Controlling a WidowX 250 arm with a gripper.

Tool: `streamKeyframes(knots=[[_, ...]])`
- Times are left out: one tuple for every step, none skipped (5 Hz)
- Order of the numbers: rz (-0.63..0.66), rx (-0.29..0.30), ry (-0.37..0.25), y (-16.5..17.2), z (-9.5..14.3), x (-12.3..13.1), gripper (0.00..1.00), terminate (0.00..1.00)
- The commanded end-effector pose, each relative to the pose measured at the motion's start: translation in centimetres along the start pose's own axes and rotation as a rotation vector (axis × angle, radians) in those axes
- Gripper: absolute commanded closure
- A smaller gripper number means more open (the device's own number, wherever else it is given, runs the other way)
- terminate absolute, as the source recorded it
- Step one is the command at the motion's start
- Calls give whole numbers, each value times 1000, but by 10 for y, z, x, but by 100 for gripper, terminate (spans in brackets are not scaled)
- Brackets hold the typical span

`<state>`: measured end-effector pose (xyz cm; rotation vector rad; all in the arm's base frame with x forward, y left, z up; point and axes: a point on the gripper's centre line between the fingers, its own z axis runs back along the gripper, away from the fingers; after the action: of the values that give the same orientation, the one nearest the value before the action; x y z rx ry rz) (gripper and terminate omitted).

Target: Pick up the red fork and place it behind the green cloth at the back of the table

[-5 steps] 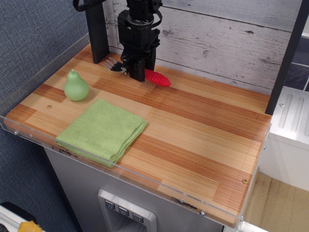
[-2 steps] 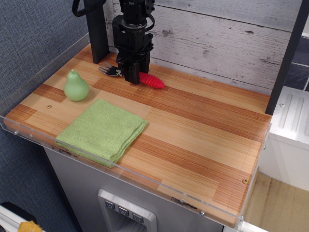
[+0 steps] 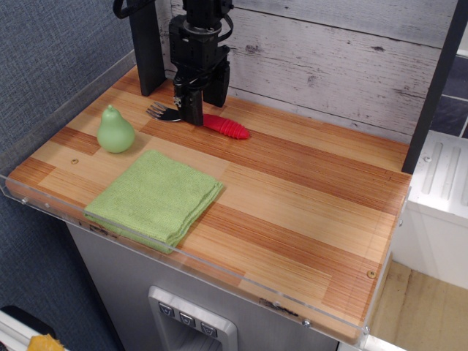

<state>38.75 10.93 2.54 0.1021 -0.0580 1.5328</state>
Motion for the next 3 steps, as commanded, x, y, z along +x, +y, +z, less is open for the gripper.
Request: streamKeyframes(knots=[[-102,-162,2,-23,52,6,0,0],[-208,-163,18,-19,69,-6,0,0],[-411,-173,-18,-8,84,-27,0,0]])
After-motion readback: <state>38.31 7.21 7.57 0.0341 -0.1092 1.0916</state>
